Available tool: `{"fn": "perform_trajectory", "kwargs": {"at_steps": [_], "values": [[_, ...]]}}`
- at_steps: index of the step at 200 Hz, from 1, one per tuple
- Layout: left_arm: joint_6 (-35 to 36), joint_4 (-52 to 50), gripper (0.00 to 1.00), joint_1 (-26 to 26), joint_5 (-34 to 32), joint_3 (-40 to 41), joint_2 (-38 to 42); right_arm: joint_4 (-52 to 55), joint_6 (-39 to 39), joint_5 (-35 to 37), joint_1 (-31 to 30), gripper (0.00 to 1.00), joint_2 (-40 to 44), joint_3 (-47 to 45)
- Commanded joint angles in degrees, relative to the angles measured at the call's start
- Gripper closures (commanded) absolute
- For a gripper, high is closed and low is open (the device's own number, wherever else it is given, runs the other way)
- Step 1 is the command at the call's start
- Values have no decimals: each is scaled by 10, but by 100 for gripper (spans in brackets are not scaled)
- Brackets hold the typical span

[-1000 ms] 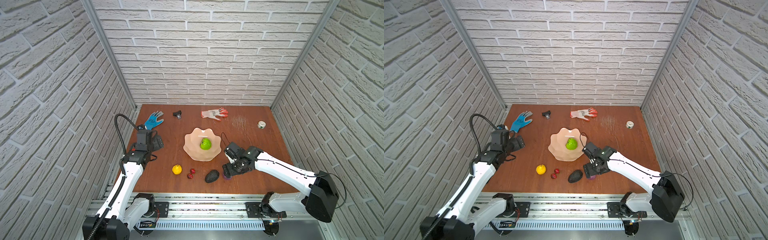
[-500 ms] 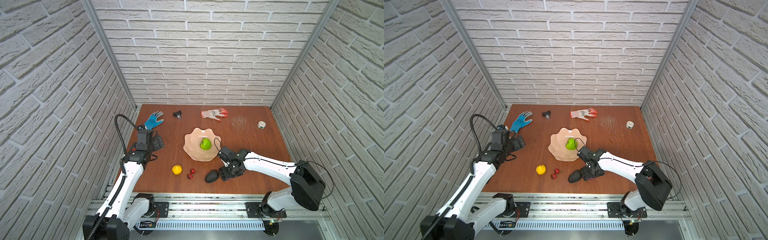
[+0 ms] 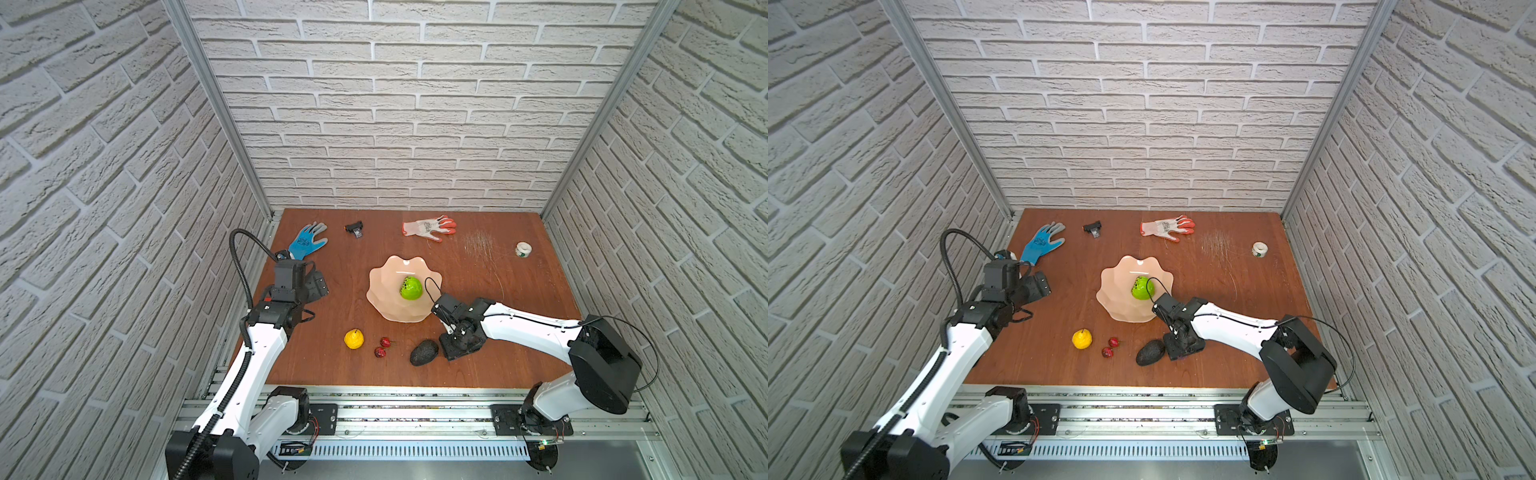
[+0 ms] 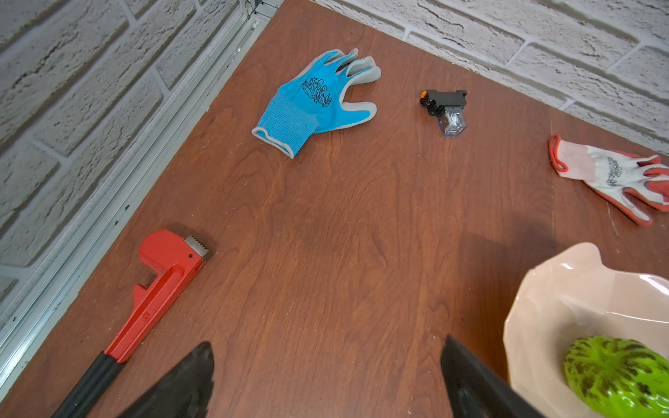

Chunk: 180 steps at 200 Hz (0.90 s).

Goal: Arrange fruit in a fruit bowl
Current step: Pick up the fruit from the bottom-center of the table.

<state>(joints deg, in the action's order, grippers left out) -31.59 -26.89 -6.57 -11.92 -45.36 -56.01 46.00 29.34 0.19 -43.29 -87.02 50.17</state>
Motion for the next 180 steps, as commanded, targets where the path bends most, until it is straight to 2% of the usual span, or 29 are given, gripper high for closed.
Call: {"fn": "perform_trajectory", "kwargs": {"at_steps": [1,30,91,143,180], "values": [[-6,16,3,-3,-6,7,-1,-4,-9,7,-4,46,-10,4],[-7,15,3,-3,-6,7,-1,-3,-12,5,-3,53,-4,5],[-8,16,3,-3,-6,5,-3,47,-16,22,-2,53,41,46],[0,12,3,-3,-11,4,1,117,-33,41,5,52,59,137],[1,9,3,-3,-16,7,14,151,-71,44,11,51,30,242]]}}
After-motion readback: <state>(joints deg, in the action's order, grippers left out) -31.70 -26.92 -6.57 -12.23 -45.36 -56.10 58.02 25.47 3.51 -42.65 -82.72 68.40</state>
